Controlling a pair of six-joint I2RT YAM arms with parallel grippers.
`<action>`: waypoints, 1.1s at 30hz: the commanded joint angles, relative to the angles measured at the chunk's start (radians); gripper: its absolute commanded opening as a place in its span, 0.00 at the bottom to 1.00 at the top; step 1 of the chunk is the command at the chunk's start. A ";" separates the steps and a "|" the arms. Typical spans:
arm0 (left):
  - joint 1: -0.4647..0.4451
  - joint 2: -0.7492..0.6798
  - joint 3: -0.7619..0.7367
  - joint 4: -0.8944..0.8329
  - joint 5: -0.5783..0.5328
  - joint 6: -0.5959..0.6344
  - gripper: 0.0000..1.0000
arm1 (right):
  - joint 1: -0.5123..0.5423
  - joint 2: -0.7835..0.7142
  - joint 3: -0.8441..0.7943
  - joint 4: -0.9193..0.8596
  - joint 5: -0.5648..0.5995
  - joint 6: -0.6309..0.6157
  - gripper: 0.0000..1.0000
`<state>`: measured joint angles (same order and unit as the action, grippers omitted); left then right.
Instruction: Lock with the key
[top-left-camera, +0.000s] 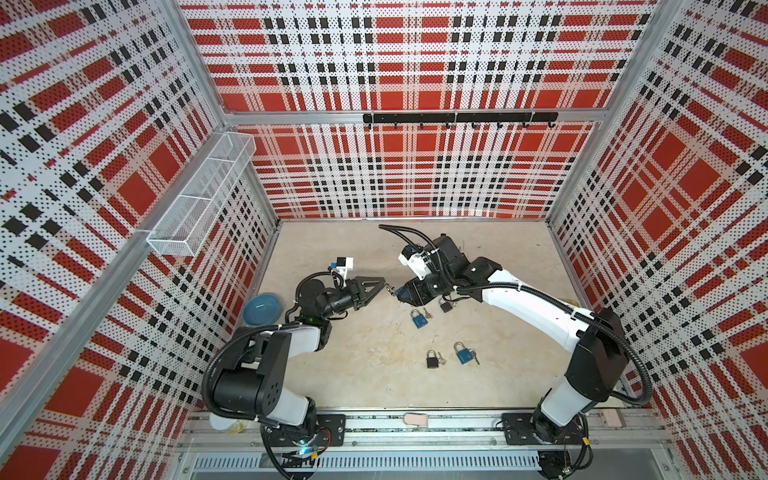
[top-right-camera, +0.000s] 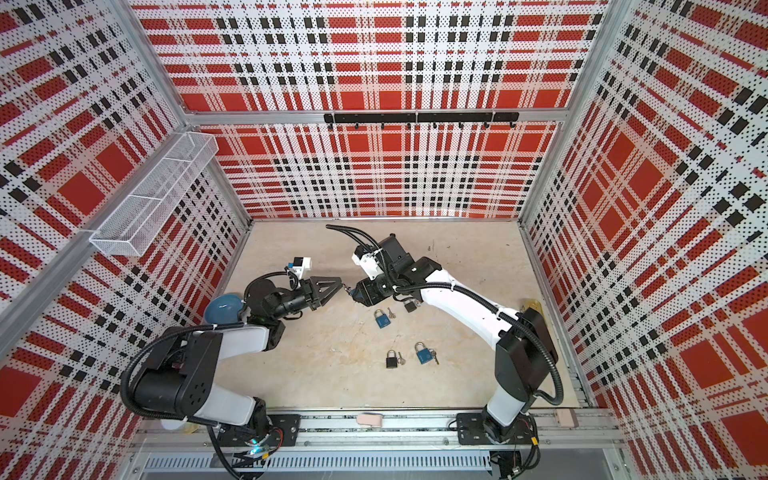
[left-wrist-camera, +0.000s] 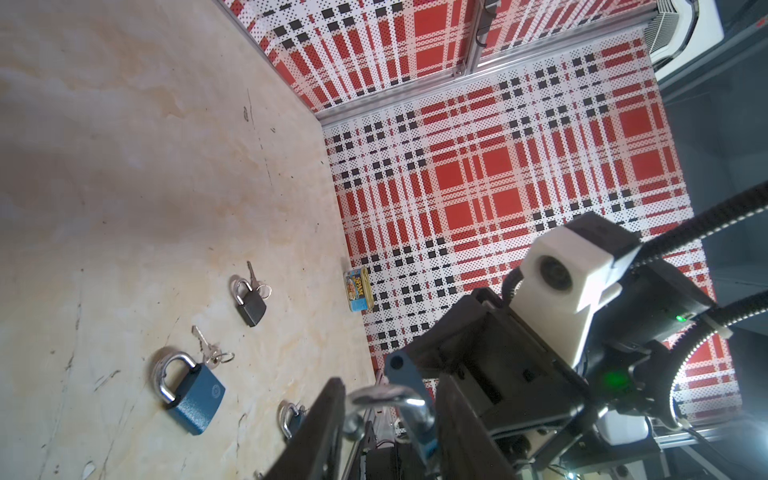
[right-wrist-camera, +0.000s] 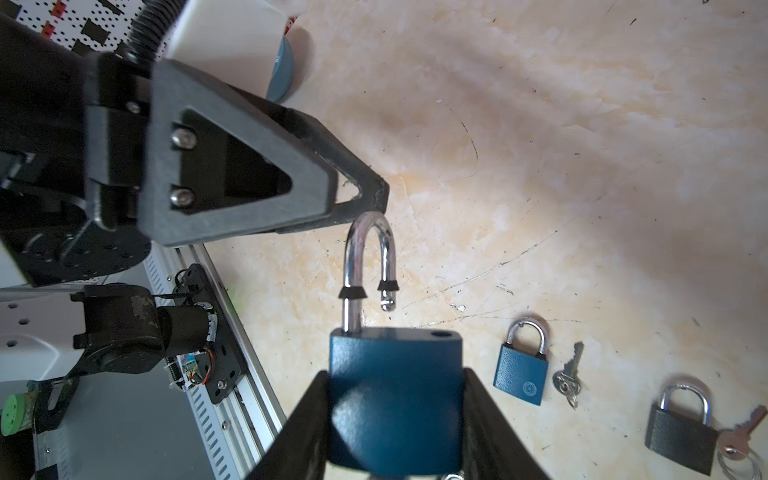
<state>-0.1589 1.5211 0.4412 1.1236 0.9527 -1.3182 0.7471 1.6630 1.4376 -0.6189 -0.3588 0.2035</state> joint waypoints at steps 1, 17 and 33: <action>0.002 -0.012 -0.024 0.128 0.006 -0.072 0.38 | -0.010 -0.048 0.023 0.045 -0.029 0.004 0.14; -0.085 -0.323 0.170 -0.986 -0.133 0.572 0.40 | -0.010 -0.041 0.052 0.038 -0.038 0.007 0.14; -0.112 -0.319 0.239 -1.107 -0.262 0.623 0.40 | -0.010 -0.044 0.058 0.038 -0.042 0.008 0.14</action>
<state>-0.2562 1.2049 0.6449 0.0269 0.7197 -0.7174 0.7391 1.6611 1.4475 -0.6292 -0.3775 0.2104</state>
